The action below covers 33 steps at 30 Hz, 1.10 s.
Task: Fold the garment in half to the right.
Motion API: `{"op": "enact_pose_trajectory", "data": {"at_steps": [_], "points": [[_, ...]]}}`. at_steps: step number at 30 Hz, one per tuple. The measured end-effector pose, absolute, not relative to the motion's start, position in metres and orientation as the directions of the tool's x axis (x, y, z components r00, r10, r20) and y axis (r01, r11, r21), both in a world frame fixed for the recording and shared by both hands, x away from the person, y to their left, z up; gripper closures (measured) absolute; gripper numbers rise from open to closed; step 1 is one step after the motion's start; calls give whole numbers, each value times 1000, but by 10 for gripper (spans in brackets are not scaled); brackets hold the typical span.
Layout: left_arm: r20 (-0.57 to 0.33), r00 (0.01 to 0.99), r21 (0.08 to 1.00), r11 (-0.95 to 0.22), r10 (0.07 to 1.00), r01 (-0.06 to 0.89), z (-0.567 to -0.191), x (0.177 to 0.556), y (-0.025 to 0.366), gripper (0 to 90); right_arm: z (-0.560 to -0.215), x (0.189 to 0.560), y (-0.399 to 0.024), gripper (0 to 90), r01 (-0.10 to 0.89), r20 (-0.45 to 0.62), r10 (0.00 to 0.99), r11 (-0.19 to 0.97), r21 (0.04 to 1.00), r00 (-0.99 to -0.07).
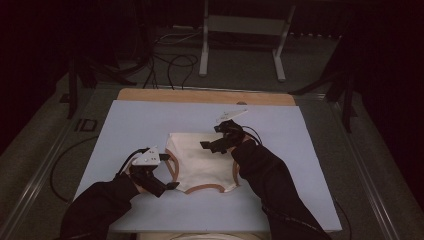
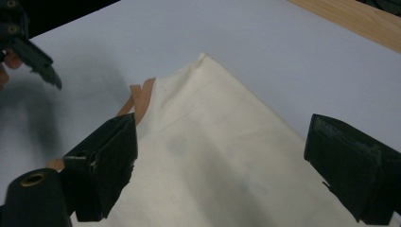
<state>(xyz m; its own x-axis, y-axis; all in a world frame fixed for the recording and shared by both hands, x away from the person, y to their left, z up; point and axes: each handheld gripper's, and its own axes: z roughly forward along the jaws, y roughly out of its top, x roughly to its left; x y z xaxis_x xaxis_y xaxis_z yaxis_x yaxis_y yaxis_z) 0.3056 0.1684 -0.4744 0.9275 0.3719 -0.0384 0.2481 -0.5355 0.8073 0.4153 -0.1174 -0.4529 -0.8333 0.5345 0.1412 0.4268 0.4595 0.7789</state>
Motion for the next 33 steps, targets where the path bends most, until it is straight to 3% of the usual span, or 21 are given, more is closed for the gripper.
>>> {"op": "enact_pose_trajectory", "data": {"at_steps": [16,25,33], "points": [[5,957,771,-611,289,180,-489,299,159,12,-467,430,-74,103,444,167,505,498,745,-847],[3,974,710,-686,228,159,-503,302,149,103,-474,440,-51,103,458,196,489,501,735,-850],[24,972,675,-721,235,158,-516,310,149,234,-483,442,-39,103,466,211,480,510,723,-852]]}}
